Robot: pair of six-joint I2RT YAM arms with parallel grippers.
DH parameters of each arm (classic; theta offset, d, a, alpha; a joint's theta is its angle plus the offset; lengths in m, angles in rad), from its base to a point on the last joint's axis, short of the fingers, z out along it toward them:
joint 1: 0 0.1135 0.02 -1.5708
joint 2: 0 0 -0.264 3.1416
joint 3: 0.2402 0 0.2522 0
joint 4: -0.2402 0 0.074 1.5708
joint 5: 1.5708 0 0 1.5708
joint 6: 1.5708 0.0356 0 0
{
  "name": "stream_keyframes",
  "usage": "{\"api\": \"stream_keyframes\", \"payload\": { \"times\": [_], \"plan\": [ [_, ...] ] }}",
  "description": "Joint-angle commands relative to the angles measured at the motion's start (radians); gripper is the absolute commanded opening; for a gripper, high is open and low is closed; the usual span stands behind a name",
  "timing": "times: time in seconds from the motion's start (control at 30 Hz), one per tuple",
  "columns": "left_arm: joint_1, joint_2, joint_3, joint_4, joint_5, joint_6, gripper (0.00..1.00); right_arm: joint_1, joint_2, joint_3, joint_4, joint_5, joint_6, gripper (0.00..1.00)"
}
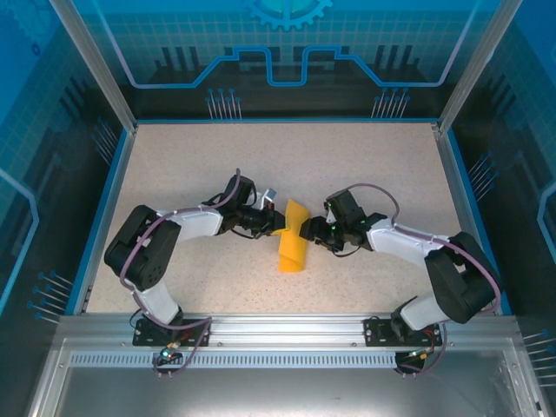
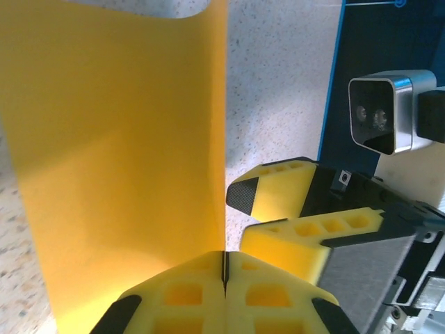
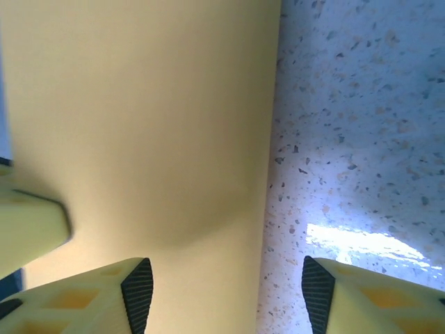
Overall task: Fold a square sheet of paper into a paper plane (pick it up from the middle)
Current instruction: Hold the square sheet of paper at the center of the table.
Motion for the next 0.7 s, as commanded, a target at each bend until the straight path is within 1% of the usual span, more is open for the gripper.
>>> {"api": "stream_keyframes", "payload": {
  "times": [0.0, 0.13, 0.23, 0.4, 0.5, 0.67],
  "plan": [
    [-0.029, 0.047, -0.013, 0.100, 0.051, -0.061, 0.01, -0.030, -0.038, -0.045, 0.051, -0.028, 0.026, 0.65],
    [-0.063, 0.084, 0.005, 0.120, 0.058, -0.054, 0.04, -0.034, -0.022, -0.038, 0.032, -0.035, 0.007, 0.69],
    [-0.067, 0.091, 0.000, 0.116, 0.024, -0.057, 0.04, -0.032, 0.002, -0.033, 0.033, -0.039, 0.005, 0.69],
    [-0.067, 0.070, 0.013, 0.015, -0.039, 0.007, 0.05, -0.019, 0.044, 0.002, -0.034, 0.001, -0.007, 0.70],
    [-0.067, 0.059, 0.020, -0.031, -0.066, 0.040, 0.06, 0.008, 0.071, 0.042, -0.071, 0.020, -0.027, 0.70],
    [-0.068, 0.056, 0.033, -0.087, -0.098, 0.072, 0.07, 0.025, 0.100, 0.060, -0.090, 0.049, -0.020, 0.66]
  ]
}}
